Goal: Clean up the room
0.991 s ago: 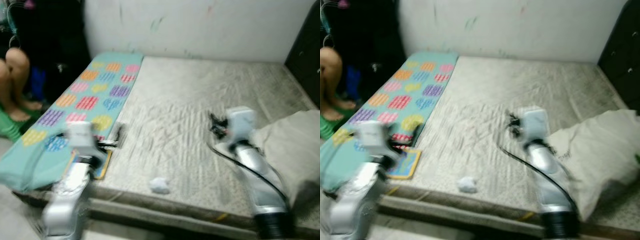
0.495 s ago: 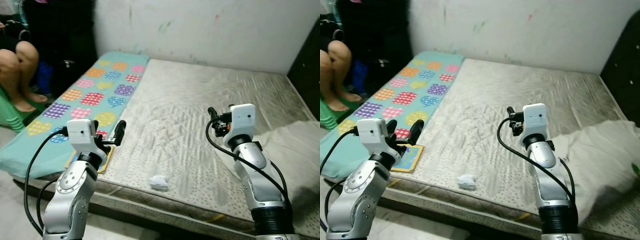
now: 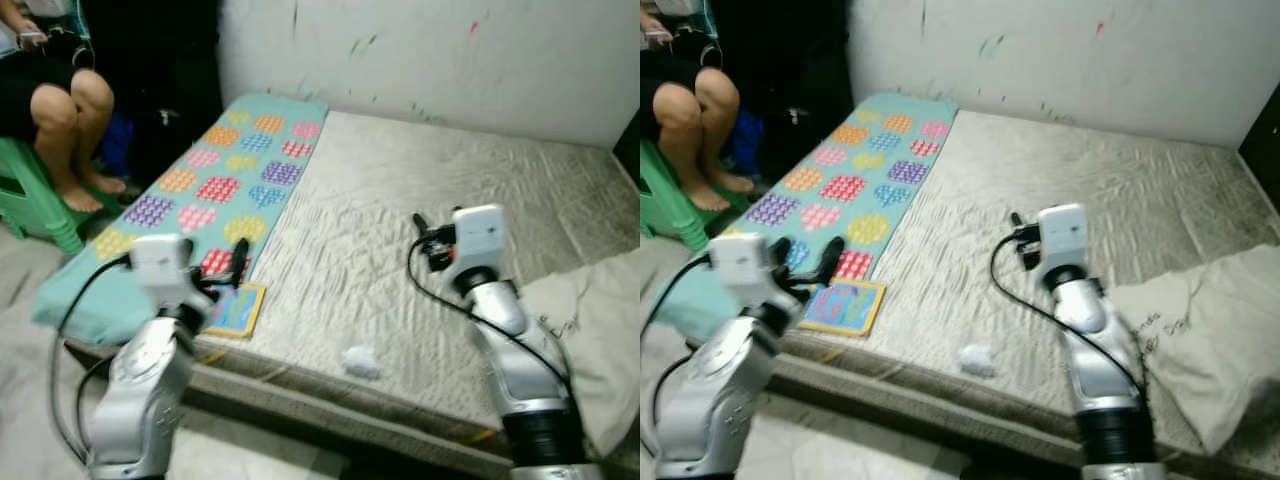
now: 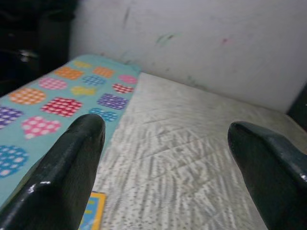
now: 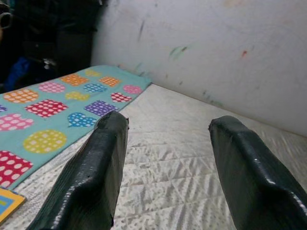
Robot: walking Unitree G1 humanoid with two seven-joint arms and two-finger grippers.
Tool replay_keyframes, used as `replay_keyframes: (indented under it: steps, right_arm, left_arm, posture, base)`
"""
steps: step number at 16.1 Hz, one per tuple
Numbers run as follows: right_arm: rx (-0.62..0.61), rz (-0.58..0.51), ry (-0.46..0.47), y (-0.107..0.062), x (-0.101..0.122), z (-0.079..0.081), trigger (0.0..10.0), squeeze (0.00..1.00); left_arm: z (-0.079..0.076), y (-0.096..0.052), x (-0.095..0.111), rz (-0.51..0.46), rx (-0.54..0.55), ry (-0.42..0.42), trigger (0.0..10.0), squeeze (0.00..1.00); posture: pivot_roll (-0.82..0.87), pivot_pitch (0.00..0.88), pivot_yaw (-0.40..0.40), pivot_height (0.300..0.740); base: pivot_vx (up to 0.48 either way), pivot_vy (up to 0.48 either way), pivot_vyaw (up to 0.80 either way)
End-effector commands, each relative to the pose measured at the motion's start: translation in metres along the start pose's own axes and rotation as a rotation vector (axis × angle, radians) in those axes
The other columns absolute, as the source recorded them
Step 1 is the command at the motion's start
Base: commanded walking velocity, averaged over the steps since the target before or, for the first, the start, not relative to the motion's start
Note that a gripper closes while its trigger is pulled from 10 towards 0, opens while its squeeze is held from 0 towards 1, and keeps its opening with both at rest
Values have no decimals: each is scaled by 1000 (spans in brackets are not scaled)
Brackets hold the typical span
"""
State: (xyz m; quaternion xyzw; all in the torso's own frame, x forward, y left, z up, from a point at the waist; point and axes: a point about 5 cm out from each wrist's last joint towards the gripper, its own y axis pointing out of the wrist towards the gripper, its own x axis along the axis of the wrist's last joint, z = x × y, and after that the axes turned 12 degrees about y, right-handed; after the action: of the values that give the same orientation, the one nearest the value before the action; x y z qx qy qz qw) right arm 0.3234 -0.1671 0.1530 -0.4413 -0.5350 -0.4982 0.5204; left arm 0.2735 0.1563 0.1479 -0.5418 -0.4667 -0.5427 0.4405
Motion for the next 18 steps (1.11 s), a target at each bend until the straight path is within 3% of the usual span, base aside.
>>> replay_keyframes:
  steps: [1,7,11,18]
  right_arm:
    - [17,-34,-2,4,8,5,10000,0]
    - [27,-27,-25,2,7,3,10000,0]
    - [21,3,-23,-2,-3,1,10000,0]
    - [13,4,-12,-4,-4,0,10000,0]
  left_arm:
    - [4,1,4,-10,23,30,10000,0]
    - [19,-9,-4,40,95,1,10000,0]
    - [13,-9,1,18,-35,36,10000,0]
    - [7,-5,6,-42,-19,-32,10000,0]
  posture:
    - [-39,0,-29,740]
    - [-45,0,-37,740]
    - [-33,0,-46,740]
    - [-42,0,-43,740]
  base:
    - [0,0,0]
    - [0,0,0]
    - [0,0,0]
    - [37,0,0]
